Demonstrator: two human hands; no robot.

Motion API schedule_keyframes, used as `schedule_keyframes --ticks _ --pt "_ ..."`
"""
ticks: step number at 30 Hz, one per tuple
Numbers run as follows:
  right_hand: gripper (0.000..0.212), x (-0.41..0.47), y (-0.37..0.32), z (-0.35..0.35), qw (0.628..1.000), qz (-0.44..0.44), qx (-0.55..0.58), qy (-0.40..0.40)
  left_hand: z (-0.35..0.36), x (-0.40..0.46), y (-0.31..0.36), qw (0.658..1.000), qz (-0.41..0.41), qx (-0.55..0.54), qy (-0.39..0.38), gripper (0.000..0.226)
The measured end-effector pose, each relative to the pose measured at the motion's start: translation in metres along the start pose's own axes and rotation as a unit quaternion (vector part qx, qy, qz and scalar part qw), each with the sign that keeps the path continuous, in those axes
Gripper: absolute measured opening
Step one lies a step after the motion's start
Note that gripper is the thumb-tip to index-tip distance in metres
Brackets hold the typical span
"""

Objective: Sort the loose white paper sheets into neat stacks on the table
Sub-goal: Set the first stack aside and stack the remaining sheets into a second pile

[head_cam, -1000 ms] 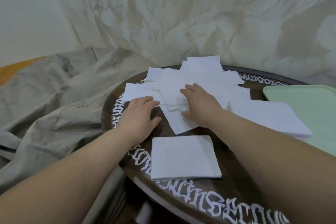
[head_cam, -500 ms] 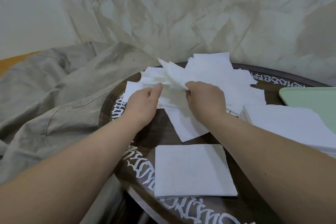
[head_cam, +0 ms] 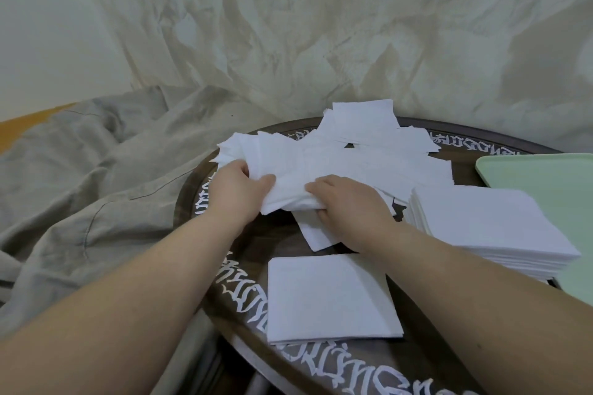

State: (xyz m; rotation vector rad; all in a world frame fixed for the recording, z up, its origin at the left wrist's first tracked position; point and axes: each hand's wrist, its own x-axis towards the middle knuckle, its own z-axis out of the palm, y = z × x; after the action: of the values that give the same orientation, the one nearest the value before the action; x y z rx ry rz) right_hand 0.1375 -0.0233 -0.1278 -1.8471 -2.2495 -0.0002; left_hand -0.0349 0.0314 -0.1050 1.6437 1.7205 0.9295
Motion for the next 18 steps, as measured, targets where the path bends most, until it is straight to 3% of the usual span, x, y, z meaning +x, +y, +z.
schedule_keyframes --ticks 5,9,18 --pt "0.010 0.003 -0.009 -0.013 0.994 0.041 -0.103 -0.009 -0.024 0.000 -0.001 0.998 0.014 0.061 -0.021 0.022" --pt "0.017 0.001 -0.017 -0.016 0.989 0.046 -0.135 -0.027 -0.033 -0.007 0.000 0.996 0.025 0.078 -0.031 0.027" --pt "0.021 -0.005 -0.015 -0.011 0.995 0.007 -0.028 0.100 -0.049 -0.021 -0.005 0.986 -0.055 -0.138 -0.073 0.003"
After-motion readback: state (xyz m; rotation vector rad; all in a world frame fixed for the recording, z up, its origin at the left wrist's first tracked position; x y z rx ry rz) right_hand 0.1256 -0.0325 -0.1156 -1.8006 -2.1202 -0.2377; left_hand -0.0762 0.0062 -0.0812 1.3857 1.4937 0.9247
